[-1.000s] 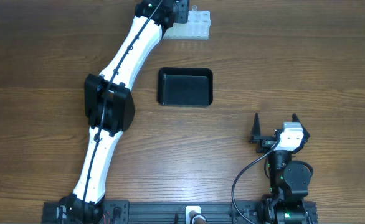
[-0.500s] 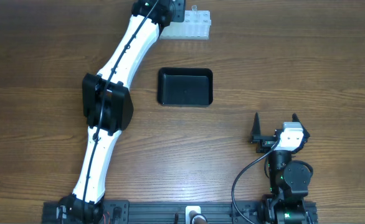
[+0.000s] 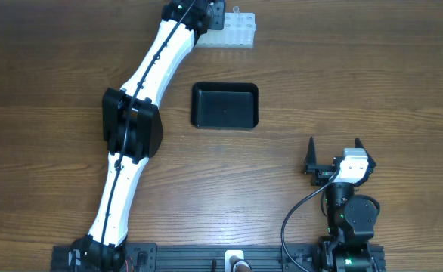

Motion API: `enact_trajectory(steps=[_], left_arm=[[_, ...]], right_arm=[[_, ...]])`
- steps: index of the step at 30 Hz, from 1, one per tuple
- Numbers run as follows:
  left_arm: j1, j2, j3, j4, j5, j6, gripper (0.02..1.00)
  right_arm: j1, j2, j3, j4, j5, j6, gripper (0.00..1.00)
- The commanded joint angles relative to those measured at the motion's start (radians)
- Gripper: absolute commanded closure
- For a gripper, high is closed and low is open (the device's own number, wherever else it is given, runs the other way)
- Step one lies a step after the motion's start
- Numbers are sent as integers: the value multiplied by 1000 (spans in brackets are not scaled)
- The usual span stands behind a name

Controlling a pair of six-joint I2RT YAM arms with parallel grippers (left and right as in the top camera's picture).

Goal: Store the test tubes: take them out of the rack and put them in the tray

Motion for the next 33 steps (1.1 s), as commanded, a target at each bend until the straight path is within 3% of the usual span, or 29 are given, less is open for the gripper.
enact_trajectory(steps=[1, 13, 33], left_arm=[[6, 13, 21, -2, 1, 8, 465], [6, 13, 21, -1, 23, 8, 766], [6, 13, 21, 0, 23, 8, 869]], right_arm=[[-8, -10, -5, -4, -8, 3, 9], [-8, -10, -5, -4, -8, 3, 7], [-8, -10, -5, -4, -8, 3, 7]])
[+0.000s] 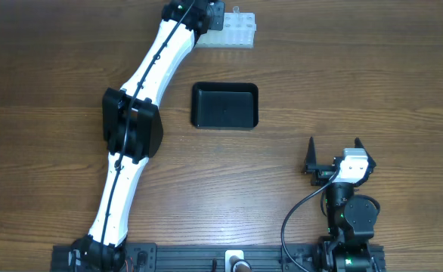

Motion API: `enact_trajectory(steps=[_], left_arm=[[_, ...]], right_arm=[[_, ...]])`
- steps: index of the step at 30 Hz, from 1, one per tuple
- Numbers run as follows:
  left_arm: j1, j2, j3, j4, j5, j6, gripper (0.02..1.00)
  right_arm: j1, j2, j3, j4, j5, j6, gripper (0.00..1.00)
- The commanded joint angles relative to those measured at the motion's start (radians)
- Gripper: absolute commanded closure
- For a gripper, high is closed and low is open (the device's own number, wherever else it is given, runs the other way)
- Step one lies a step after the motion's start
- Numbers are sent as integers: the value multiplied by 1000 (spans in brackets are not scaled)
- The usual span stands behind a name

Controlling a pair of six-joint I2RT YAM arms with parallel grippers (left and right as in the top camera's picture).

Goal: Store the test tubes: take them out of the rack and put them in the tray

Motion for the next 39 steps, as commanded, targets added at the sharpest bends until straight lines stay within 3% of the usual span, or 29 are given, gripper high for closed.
enact_trajectory(steps=[1, 10, 39], left_arm=[[5, 13, 21, 0, 11, 5, 875], [5, 13, 21, 0, 11, 5, 936], [-14, -39, 106, -5, 10, 5, 958]], right_arm=[[-8, -10, -5, -4, -8, 3, 7], [-8, -10, -5, -4, -8, 3, 9], [-8, -10, -5, -4, -8, 3, 7]])
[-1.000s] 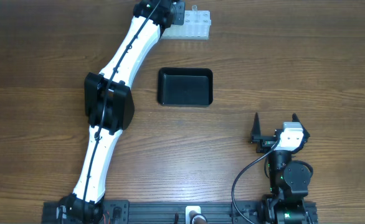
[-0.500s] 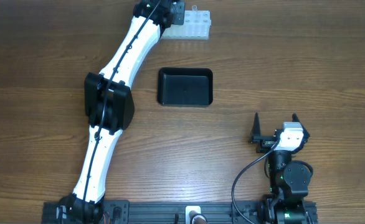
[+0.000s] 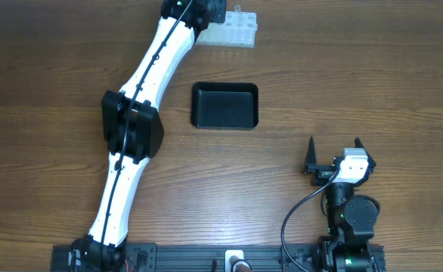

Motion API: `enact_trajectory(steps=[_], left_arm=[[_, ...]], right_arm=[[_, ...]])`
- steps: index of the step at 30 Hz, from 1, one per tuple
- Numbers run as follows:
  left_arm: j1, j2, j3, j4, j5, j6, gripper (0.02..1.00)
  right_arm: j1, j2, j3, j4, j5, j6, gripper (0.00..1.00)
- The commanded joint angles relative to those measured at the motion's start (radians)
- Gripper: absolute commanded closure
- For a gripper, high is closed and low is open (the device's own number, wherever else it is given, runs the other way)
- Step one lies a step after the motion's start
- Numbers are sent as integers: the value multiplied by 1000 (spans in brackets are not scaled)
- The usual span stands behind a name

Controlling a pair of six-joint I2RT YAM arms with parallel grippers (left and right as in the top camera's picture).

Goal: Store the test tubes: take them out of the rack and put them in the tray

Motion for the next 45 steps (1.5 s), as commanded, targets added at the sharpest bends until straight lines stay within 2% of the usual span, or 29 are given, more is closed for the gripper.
enact_trajectory(steps=[1, 11, 20, 24, 29, 32, 37, 45], left_arm=[[-6, -49, 35, -2, 9, 5, 956], [-6, -155, 35, -36, -39, 9, 954], [-14, -252, 35, -132, -32, 8, 954], [-27, -294, 35, -225, 19, 6, 943], [-36, -308, 35, -413, 100, -95, 943], [-39, -306, 35, -536, 154, -108, 958], [-37, -301, 35, -719, 167, -177, 974], [-35, -261, 35, -899, 268, -179, 967]], right_arm=[[-8, -10, -5, -4, -8, 3, 9], [-8, -10, -5, -4, -8, 3, 7], [-8, -10, -5, -4, -8, 4, 7], [-8, -10, -5, -4, -8, 3, 9], [-8, -10, -5, -4, -8, 4, 7], [-8, -10, -5, -4, -8, 3, 9], [-8, -10, -5, -4, -8, 3, 9], [-8, -10, -5, -4, -8, 3, 9]])
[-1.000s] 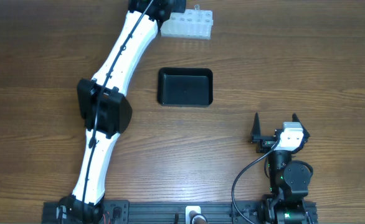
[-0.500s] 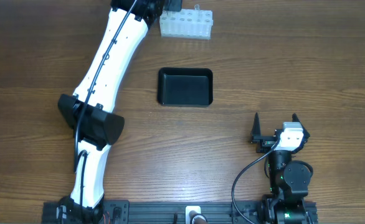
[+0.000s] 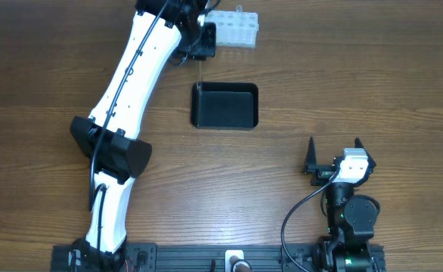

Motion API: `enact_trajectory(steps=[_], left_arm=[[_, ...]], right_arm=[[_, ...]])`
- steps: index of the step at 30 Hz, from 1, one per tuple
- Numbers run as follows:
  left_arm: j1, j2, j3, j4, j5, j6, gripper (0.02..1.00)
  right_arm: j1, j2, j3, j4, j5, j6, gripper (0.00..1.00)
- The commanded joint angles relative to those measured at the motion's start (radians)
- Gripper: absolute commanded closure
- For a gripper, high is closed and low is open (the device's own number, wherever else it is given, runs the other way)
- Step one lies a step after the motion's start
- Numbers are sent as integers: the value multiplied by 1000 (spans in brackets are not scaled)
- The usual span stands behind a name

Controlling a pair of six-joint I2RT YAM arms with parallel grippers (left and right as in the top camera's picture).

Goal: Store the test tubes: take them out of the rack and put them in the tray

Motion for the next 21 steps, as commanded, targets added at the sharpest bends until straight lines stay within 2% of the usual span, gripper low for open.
enact_trajectory(steps=[1, 10, 21], left_arm=[[5, 32, 13, -58, 86, -31, 958], [5, 140, 13, -105, 156, -56, 961], [10, 238, 13, -101, 155, -56, 958]], right_arm=[[-8, -10, -5, -4, -8, 3, 7], [-8, -10, -5, -4, -8, 3, 9], [-8, -10, -5, -4, -8, 3, 7]])
